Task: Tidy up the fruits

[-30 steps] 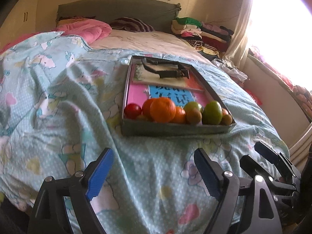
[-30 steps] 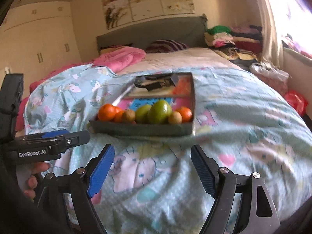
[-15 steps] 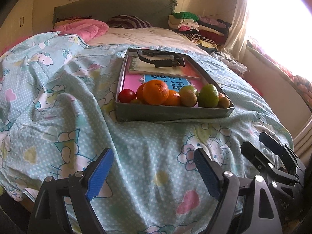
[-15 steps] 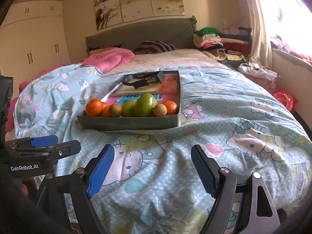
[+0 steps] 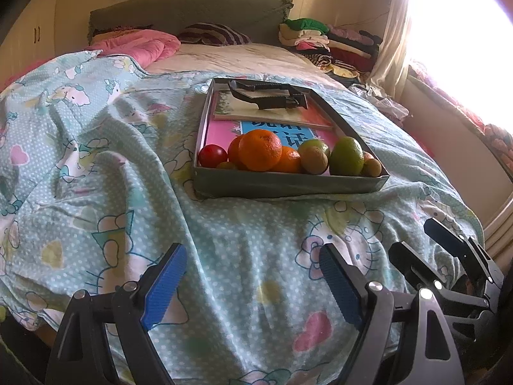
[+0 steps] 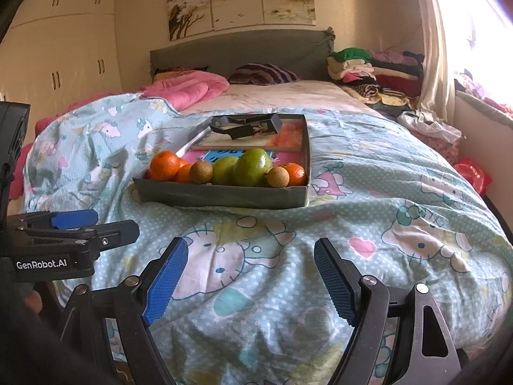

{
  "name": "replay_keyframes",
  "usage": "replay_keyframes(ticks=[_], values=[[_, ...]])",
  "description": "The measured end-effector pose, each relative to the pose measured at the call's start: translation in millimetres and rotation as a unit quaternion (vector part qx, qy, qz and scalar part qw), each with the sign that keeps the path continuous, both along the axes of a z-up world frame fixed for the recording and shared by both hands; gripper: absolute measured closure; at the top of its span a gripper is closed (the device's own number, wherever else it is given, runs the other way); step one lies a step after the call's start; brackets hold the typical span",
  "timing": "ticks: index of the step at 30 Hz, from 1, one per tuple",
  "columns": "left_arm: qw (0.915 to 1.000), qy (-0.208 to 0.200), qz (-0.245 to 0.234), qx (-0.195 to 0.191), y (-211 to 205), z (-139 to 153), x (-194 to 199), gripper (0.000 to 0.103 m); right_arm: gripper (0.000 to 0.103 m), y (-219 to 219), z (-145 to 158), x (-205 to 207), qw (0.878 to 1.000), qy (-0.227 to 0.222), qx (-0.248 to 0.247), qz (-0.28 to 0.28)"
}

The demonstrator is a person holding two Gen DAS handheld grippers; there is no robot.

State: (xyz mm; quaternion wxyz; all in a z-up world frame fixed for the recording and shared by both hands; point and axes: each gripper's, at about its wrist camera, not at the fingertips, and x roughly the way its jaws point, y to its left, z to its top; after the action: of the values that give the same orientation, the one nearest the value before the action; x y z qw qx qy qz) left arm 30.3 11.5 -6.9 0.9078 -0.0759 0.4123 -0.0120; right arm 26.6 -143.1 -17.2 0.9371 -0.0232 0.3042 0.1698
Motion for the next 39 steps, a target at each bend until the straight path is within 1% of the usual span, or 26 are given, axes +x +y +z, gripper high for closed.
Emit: replay_keyframes(ticks=[39], values=[[1.0000,0.003,0.006,0.000,5.7,-2.4,0.6,0.019,0.021,1.3,0.1,0.0,1.000,0.004,-0.003,0.002]])
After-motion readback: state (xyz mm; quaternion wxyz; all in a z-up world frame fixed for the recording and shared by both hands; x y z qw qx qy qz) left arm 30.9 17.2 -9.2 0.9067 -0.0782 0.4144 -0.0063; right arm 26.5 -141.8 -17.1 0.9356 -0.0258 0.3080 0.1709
